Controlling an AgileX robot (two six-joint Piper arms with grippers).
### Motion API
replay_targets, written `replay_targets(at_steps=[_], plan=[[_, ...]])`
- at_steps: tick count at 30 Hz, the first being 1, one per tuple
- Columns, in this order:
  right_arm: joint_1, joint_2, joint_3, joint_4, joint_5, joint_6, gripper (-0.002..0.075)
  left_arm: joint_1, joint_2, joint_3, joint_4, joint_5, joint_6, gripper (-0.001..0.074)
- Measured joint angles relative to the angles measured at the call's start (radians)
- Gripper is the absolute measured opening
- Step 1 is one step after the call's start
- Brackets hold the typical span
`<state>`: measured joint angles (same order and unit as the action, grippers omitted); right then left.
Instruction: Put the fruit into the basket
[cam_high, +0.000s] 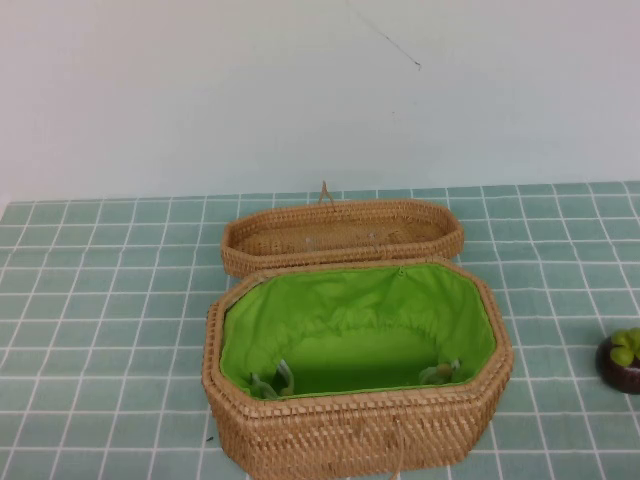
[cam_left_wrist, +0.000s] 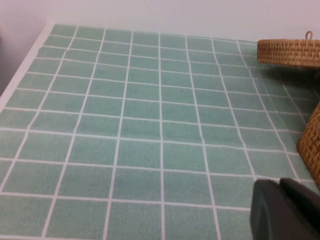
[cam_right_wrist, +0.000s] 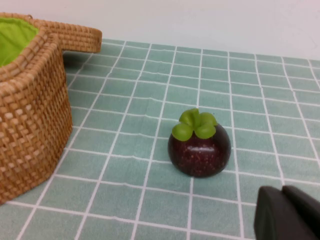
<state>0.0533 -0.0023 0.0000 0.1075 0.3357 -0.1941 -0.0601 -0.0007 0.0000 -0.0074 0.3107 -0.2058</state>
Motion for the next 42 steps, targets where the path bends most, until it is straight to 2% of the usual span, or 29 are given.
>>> replay_targets(at_steps=[7, 19, 26, 30, 42], plan=[[0.0, 0.0, 0.0, 0.0, -0.003, 0.0, -0.0003, 0.0, -0.026, 0.038, 0.0, -0.014, -0.001, 0.0], [0.0, 0.0, 0.0, 0.015, -0.187, 0.004, -0.0003, 0.0, -0.026, 0.038, 0.0, -0.014, -0.001, 0.0], [0.0, 0.0, 0.0, 0.001, -0.168, -0.047, -0.0003, 0.0, -0.026, 0.038, 0.0, -0.014, -0.001, 0.0], [0.0, 0.0, 0.0, 0.001, -0.1, -0.047, -0.0003, 0.0, -0.026, 0.038, 0.0, -0.014, -0.001, 0.0], [0.0, 0.0, 0.0, 0.001, -0.077, -0.03, -0.0003, 0.0, -0.026, 0.038, 0.0, -0.014, -0.001, 0.0]])
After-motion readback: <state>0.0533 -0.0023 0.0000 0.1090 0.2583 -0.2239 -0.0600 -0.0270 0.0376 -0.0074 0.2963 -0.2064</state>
